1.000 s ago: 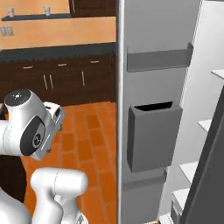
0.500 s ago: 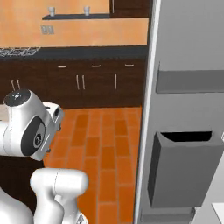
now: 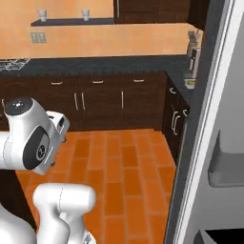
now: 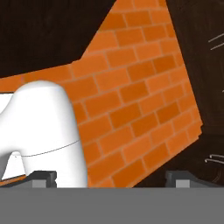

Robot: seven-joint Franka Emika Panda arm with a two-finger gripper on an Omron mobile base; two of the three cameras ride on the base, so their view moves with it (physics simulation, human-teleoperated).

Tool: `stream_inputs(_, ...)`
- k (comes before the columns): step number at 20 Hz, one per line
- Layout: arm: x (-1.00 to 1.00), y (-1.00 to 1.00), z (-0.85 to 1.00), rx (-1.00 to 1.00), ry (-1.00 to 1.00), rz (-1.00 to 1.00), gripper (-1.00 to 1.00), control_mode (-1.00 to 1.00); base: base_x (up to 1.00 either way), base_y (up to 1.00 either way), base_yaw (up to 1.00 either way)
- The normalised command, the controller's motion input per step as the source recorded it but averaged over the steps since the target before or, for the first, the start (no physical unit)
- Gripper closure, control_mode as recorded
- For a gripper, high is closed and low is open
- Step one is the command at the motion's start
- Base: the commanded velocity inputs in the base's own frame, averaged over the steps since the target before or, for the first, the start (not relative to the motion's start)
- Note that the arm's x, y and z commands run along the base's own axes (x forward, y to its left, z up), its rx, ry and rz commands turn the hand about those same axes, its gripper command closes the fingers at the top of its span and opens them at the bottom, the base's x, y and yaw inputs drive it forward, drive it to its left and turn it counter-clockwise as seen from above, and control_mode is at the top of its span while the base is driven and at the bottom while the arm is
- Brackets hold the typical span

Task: Take the meat container that has the shrimp and place it on the second highest rack of the freezer. Then take the vegetable container that has the cucumber and garlic and place it on the highest rack of the freezer.

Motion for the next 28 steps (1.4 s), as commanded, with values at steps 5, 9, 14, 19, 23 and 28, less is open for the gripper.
stream_inputs(5, 0.0, 0.0, 0.0, 0.0, 0.0, 0.0, -1.0, 1.0, 1.0, 0.0, -0.37)
stream_inputs(9, 0.0, 0.0, 0.0, 0.0, 0.0, 0.0, -1.0, 1.0, 1.0, 0.0, -0.4)
stream_inputs(14, 0.0, 0.0, 0.0, 0.0, 0.0, 0.0, -1.0, 1.0, 1.0, 0.0, -0.42)
stream_inputs(19, 0.0, 0.0, 0.0, 0.0, 0.0, 0.0, -1.0, 1.0, 1.0, 0.0, -0.46)
stream_inputs(23, 0.0, 0.0, 0.0, 0.0, 0.0, 0.0, -1.0, 1.0, 0.9, 0.02, -0.42)
stream_inputs(28, 0.0, 0.0, 0.0, 0.0, 0.0, 0.0, -1.0, 1.0, 0.46, 0.0, -0.33)
